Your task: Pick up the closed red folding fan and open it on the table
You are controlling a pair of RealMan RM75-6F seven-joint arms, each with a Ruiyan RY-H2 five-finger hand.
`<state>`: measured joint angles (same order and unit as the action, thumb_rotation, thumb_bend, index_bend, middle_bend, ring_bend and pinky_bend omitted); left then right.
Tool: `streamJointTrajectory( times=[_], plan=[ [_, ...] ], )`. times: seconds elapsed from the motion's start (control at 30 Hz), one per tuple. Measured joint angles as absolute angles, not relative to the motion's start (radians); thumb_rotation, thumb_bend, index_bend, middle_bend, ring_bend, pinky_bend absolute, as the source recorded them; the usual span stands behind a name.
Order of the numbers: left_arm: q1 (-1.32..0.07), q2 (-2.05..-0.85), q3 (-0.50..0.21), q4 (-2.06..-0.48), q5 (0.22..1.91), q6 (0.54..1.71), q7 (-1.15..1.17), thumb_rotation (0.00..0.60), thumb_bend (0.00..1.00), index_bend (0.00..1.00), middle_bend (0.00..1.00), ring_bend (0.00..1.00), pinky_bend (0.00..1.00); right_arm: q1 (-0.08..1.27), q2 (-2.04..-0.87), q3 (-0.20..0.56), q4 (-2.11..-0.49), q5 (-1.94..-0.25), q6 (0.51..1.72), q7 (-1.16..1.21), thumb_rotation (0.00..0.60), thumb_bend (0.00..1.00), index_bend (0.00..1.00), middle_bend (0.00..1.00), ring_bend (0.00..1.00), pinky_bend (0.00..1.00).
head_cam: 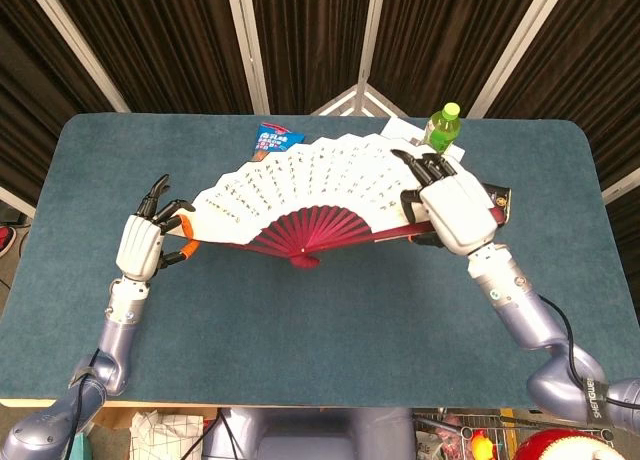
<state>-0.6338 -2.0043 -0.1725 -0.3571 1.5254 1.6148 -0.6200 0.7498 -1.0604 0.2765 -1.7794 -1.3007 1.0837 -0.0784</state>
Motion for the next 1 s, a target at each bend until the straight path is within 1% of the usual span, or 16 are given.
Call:
streamJointTrajectory(
  times=[0.03,0.07,0.1,0.17,0.23,0.3,0.47,0.6,0.77,1.0],
  plan=[
    [-0.634,-2.006,-0.171,-0.353,1.526,1.614,-0.615,0.600,0.43,0.67,0.39,0.00,0.18,0.750,-1.063,0.272,-1.776,-1.299,1.078,-0.085,0.600,0.40,0.70,0.12,0.20,0.16],
    [-0.635,-2.008,-0.169,-0.349,1.526,1.613,-0.610,0.600,0.43,0.67,0.39,0.00,0.18,0.750,-1.065,0.268,-1.772,-1.296,1.071,-0.094,0.600,0.40,0.61,0.12,0.18,0.16],
    [-0.635,-2.010,-0.168,-0.346,1.526,1.611,-0.606,0.600,0.43,0.67,0.39,0.00,0.18,0.750,-1.066,0.265,-1.772,-1.292,1.066,-0.101,0.600,0.40,0.56,0.12,0.18,0.16],
    [-0.636,-2.013,-0.166,-0.341,1.525,1.607,-0.597,0.600,0.42,0.67,0.39,0.00,0.18,0.751,-1.067,0.261,-1.771,-1.282,1.056,-0.116,0.600,0.38,0.40,0.11,0.15,0.14],
    [-0.636,-2.016,-0.164,-0.334,1.524,1.603,-0.584,0.600,0.42,0.67,0.39,0.00,0.18,0.752,-1.064,0.258,-1.771,-1.275,1.042,-0.123,0.600,0.36,0.32,0.09,0.13,0.13],
    [-0.638,-2.021,-0.163,-0.325,1.522,1.597,-0.565,0.600,0.42,0.67,0.39,0.00,0.18,0.753,-1.059,0.250,-1.774,-1.260,1.025,-0.139,0.600,0.34,0.27,0.08,0.12,0.12],
    [-0.646,-2.035,-0.165,-0.300,1.513,1.579,-0.516,0.600,0.42,0.66,0.39,0.00,0.18,0.760,-1.043,0.234,-1.779,-1.193,0.995,-0.253,0.600,0.33,0.21,0.07,0.11,0.11],
    [-0.653,-2.049,-0.165,-0.281,1.506,1.564,-0.487,0.600,0.42,0.66,0.39,0.00,0.18,0.769,-1.028,0.221,-1.784,-1.119,0.974,-0.352,0.600,0.33,0.21,0.07,0.11,0.11],
    [-0.655,-2.059,-0.148,-0.260,1.514,1.559,-0.449,0.600,0.42,0.66,0.39,0.00,0.17,0.783,-1.003,0.205,-1.792,-1.024,0.955,-0.458,0.600,0.33,0.21,0.07,0.11,0.11],
    [-0.648,-2.065,-0.131,-0.246,1.519,1.548,-0.431,0.600,0.41,0.66,0.38,0.00,0.17,0.794,-0.959,0.183,-1.807,-0.941,0.955,-0.563,0.600,0.33,0.21,0.07,0.11,0.11]
  ],
)
